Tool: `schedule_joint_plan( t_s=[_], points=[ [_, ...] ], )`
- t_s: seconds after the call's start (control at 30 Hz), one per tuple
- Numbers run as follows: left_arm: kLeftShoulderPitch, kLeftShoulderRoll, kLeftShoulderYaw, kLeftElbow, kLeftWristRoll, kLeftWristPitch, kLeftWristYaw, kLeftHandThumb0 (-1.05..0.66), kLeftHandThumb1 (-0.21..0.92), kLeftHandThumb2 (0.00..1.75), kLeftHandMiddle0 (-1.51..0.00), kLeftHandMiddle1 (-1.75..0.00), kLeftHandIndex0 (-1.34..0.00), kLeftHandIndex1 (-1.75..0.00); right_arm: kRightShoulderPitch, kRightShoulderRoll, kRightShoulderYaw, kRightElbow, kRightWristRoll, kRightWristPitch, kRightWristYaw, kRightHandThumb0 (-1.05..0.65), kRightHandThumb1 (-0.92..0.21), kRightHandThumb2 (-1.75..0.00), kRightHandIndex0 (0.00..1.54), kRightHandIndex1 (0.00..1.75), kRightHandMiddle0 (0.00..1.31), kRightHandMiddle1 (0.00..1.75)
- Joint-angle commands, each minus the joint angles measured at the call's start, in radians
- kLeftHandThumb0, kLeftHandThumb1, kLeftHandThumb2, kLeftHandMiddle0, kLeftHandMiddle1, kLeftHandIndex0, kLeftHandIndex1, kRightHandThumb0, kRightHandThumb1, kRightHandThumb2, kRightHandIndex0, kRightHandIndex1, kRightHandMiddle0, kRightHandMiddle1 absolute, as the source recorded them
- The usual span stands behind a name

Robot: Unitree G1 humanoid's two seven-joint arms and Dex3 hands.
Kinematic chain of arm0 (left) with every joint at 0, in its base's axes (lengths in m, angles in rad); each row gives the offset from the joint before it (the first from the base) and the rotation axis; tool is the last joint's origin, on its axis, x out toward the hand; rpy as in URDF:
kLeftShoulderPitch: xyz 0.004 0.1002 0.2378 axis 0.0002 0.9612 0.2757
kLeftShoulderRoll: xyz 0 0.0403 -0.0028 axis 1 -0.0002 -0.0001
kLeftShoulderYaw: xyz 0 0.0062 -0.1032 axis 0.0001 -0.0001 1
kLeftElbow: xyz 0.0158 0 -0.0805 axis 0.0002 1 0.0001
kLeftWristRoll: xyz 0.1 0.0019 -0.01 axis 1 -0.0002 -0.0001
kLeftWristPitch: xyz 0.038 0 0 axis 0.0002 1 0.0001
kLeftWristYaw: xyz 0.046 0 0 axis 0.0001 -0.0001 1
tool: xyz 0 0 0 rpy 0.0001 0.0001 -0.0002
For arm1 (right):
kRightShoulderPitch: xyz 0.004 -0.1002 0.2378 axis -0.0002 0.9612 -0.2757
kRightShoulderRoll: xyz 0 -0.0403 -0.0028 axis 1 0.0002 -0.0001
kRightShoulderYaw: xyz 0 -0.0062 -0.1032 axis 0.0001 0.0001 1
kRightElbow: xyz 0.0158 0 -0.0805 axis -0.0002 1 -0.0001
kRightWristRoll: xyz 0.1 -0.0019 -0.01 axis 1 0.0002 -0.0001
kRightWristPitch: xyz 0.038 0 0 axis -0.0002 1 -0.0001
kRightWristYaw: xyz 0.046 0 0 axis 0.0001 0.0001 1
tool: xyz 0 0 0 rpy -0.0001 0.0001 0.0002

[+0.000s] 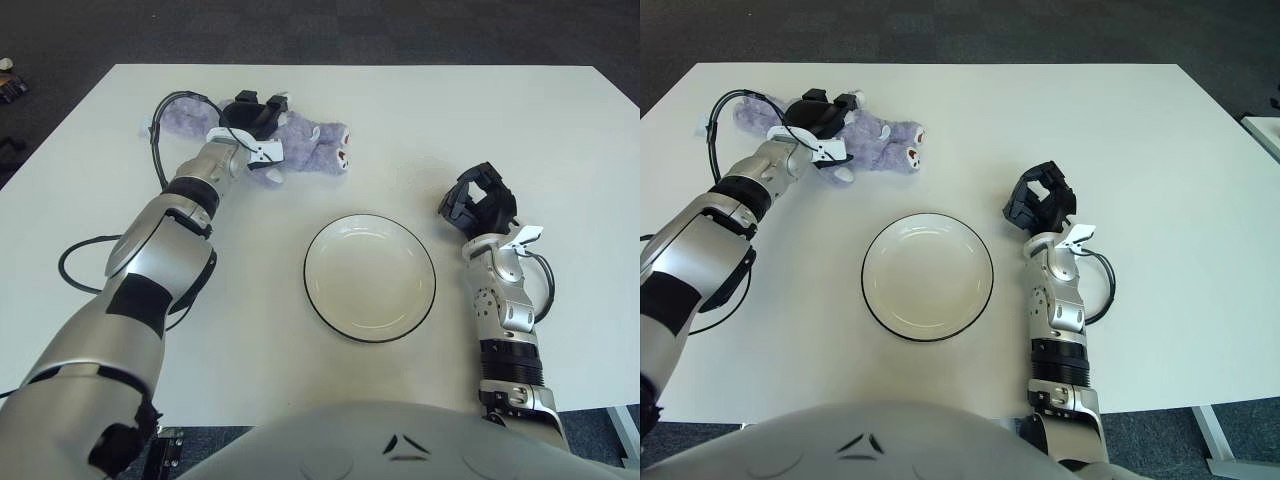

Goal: Put the doll into the plate.

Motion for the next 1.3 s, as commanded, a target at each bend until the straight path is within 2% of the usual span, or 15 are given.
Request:
schedule_joint_plan(
  t_s=[0.0, 0.33, 0.6, 1.03, 1.27],
  points=[
    [0.056, -0.004, -0.031, 0.026, 0.033, 0.013, -0.06, 0.53, 0.17, 1.49, -0.72, -1.75, -0.96, -1.75, 0.08, 0.058, 0.004, 0.046, 0.012, 0.027, -0.002, -0.5, -0.29, -1.35, 1.05, 1.75, 0.64, 1.75],
    [0.056, -0.001, -0.036, 0.024, 0.029, 0.011, -0.048, 0.53, 0.17, 1.5, -0.73, -1.75, -0.97, -1.75, 0.078, 0.058, 0.003, 0.05, 0.01, 0.024, -0.001, -0.5, -0.29, -1.35, 1.05, 1.75, 0.64, 1.75],
    [0.064, 0.004, -0.006, 0.018, 0.002, -0.001, -0.029, 0.53, 0.16, 1.5, -0.73, -1.75, -0.98, -1.75, 0.077, 0.057, 0.002, 0.06, 0.01, 0.02, 0.003, -0.5, -0.28, -1.36, 1.05, 1.75, 0.64, 1.75],
    [0.05, 0.036, 0.017, -0.021, -0.002, -0.059, -0.011, 0.54, 0.15, 1.52, -0.75, -1.75, -0.99, -1.75, 0.069, 0.059, -0.005, 0.088, 0.015, -0.004, 0.017, -0.49, -0.31, -1.33, 1.03, 1.75, 0.63, 1.75],
    [0.04, 0.058, 0.039, -0.068, -0.023, -0.084, -0.039, 0.54, 0.15, 1.52, -0.75, -1.75, -0.99, -1.75, 0.065, 0.06, -0.008, 0.102, 0.014, -0.012, 0.014, -0.49, -0.31, -1.32, 1.03, 1.75, 0.62, 1.75]
  ],
)
